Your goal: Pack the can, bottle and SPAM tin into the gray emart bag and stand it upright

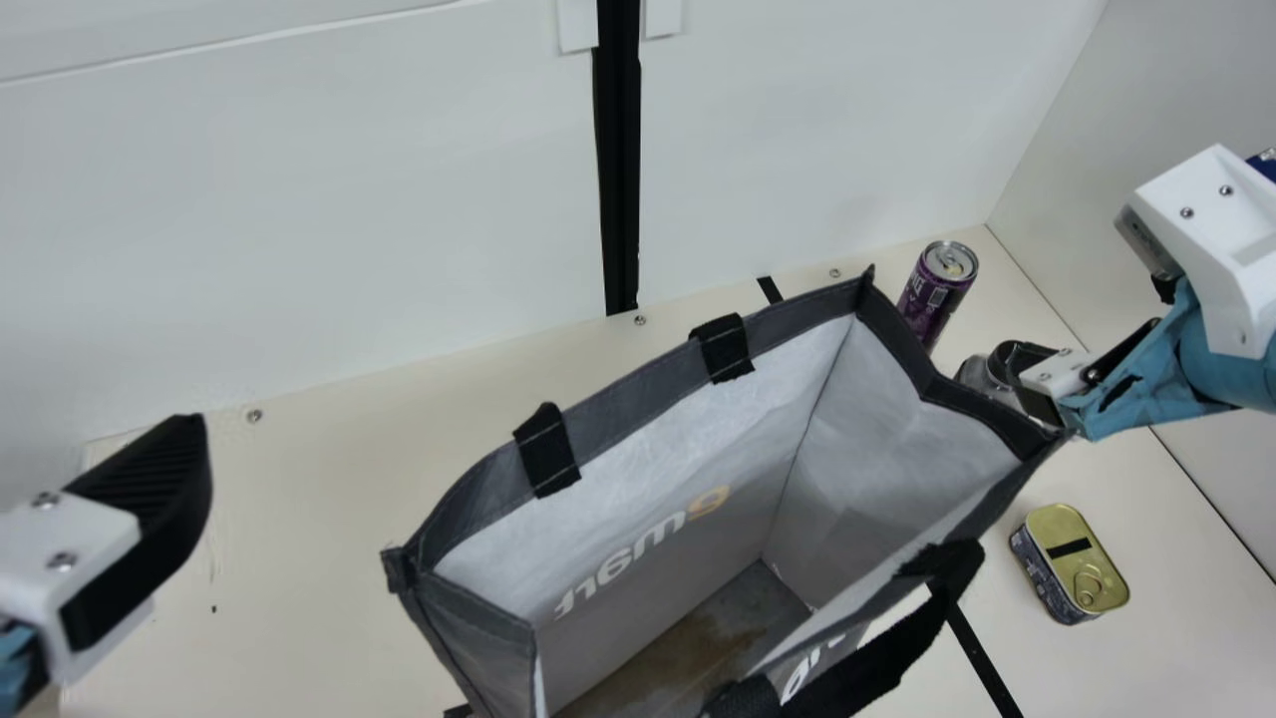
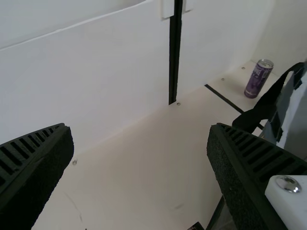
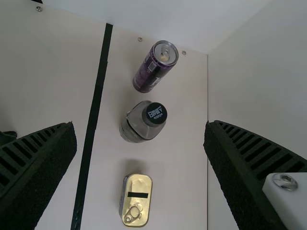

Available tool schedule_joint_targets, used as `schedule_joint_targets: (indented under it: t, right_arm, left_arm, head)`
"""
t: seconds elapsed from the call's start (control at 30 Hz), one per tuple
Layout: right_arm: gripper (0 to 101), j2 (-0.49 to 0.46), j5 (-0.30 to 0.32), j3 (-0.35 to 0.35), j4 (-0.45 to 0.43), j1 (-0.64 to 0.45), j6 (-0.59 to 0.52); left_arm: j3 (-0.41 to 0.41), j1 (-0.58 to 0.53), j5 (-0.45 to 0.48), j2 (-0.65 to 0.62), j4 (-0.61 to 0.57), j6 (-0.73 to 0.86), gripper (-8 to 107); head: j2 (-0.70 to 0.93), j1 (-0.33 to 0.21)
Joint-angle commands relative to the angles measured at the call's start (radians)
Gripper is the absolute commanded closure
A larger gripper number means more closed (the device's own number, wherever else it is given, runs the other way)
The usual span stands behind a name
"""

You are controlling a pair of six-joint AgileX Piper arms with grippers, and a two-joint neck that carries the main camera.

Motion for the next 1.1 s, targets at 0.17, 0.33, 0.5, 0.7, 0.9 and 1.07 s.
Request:
schedule_joint_targets:
  t: [0.17,0.33,0.5,0.7,0.9,1.07]
  right_arm:
    - [6,0.0,0.0,0.0,0.0,0.0,0.0]
    - [6,0.0,0.0,0.0,0.0,0.0,0.0]
    - [6,0.0,0.0,0.0,0.0,0.0,0.0]
    - [6,0.0,0.0,0.0,0.0,0.0,0.0]
    - [6,0.0,0.0,0.0,0.0,0.0,0.0]
    - [6,0.0,0.0,0.0,0.0,0.0,0.0]
  left_arm:
    - [-0.064,-0.065,0.007,0.043,0.009,-0.008,9]
    - [-0.108,-0.113,0.014,0.077,0.016,-0.012,9]
    - [-0.154,-0.159,0.025,0.116,0.027,-0.013,9]
    - [-0.19,-0.215,0.03,0.16,0.038,-0.01,9]
    - [-0.216,-0.265,0.03,0.201,0.037,-0.001,9]
    - [-0.24,-0.302,0.03,0.235,0.038,0.007,9]
  head:
    - [-0.001,-0.023]
    - [-0.001,-0.023]
    - [-0.001,-0.023]
    - [-0.001,-0.023]
    - [-0.001,-0.023]
    - [-0.001,-0.023]
